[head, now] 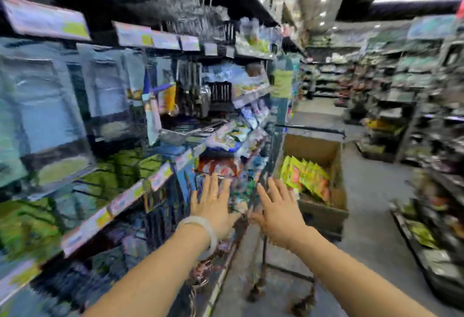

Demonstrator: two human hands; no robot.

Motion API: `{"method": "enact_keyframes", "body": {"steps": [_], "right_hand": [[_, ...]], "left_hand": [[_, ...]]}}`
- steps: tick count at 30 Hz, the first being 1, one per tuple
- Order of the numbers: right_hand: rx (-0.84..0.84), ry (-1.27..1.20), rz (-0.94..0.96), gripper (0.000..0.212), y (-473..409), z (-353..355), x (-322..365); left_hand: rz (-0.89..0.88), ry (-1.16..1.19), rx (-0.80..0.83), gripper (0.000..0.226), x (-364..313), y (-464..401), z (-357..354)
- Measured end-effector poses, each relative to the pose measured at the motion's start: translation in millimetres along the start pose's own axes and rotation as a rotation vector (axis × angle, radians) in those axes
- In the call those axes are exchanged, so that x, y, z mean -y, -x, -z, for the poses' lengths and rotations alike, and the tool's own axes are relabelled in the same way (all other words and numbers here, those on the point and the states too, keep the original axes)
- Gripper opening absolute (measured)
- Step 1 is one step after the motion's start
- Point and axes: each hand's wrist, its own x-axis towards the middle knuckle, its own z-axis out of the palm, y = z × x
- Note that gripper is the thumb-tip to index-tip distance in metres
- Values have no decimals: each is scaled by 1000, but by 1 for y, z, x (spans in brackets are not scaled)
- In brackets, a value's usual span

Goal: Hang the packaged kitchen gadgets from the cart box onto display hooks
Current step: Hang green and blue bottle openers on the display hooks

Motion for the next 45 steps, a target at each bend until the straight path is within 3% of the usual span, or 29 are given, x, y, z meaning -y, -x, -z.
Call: {"method": "enact_keyframes", "body": {"steps": [10,17,22,25,30,35,37,41,45], "right_hand": [[49,-58,-289,71,-51,-51,-164],[66,-69,-368,69,-162,-81,-249],[50,-96,-353,70,-261,-94,-297],[76,-249,-385,68,-299,-125,-319],[259,-462,-475,63,-345,-199,-356],[470,-526,-511,61,-389,-277,-385],[535,-548,-530,68,-401,-302,-391],[545,-628,-613,106,-420,-346,-395],[543,-705,-719,111,-427,-371,-388]], "left_hand": [[-253,-48,94,81,-124,-142,-63],[-318,-2,137,81,-163,-285,-100],[-286,88,178,78,-170,-389,-113],[-264,145,235,75,-173,-428,-136],[-201,343,416,71,-182,-474,-192],[-78,436,488,69,-191,-514,-242],[-17,461,510,66,-195,-524,-260],[71,494,526,62,-199,-536,-287],[121,533,531,57,-200,-545,-298]]}}
